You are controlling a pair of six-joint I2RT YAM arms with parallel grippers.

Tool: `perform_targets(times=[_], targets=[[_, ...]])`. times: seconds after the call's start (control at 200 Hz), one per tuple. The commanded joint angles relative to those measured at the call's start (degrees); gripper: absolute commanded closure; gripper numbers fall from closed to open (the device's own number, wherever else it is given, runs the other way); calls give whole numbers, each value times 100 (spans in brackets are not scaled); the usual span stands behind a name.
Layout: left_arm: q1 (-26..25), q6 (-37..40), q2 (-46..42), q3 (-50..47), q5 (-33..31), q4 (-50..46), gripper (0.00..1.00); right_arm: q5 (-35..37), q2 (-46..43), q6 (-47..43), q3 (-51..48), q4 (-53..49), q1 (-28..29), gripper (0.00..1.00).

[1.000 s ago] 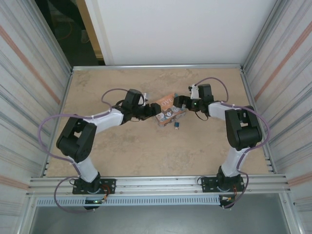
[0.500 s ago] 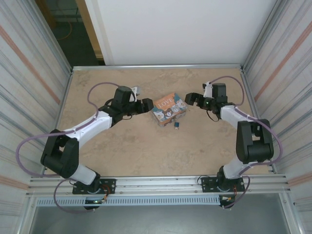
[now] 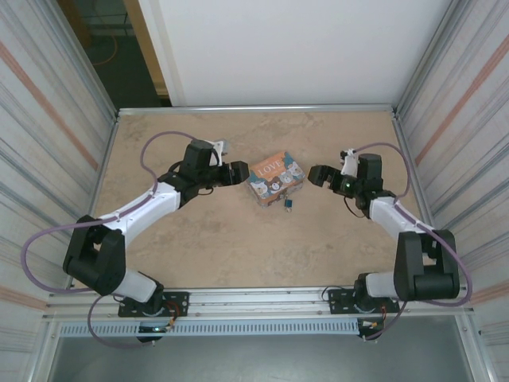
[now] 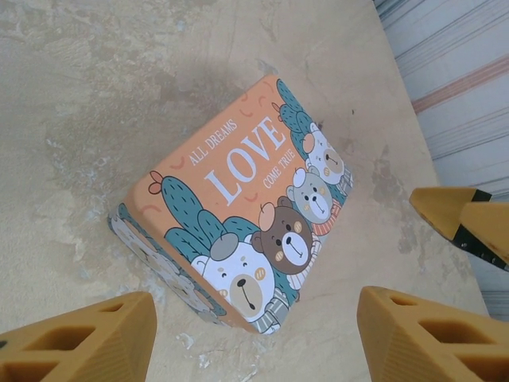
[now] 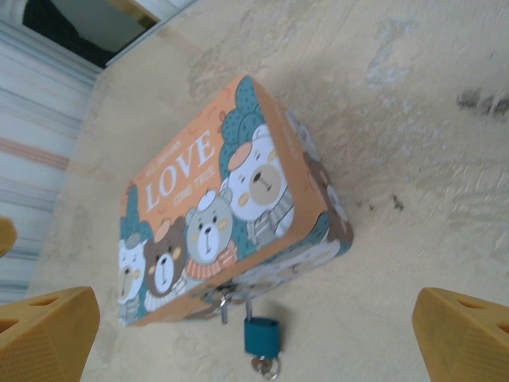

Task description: Unlock the padlock with the key

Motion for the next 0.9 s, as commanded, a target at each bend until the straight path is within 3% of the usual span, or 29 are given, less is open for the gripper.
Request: perform_targets(times=[0.0, 0.256, 0.386, 0.892], targets=[[43, 57, 4, 125, 231, 136, 33, -337, -354, 207, -291, 62, -41, 2], [43, -159, 454, 348, 601, 97, 36, -462, -706, 567, -943, 451, -46, 5], [35, -326, 693, 446, 768, 144, 37, -599, -632, 656, -1141, 713, -28, 11], [-19, -457, 1495, 934, 1340, 197, 41, -553, 713, 584, -1008, 2011, 676, 32]])
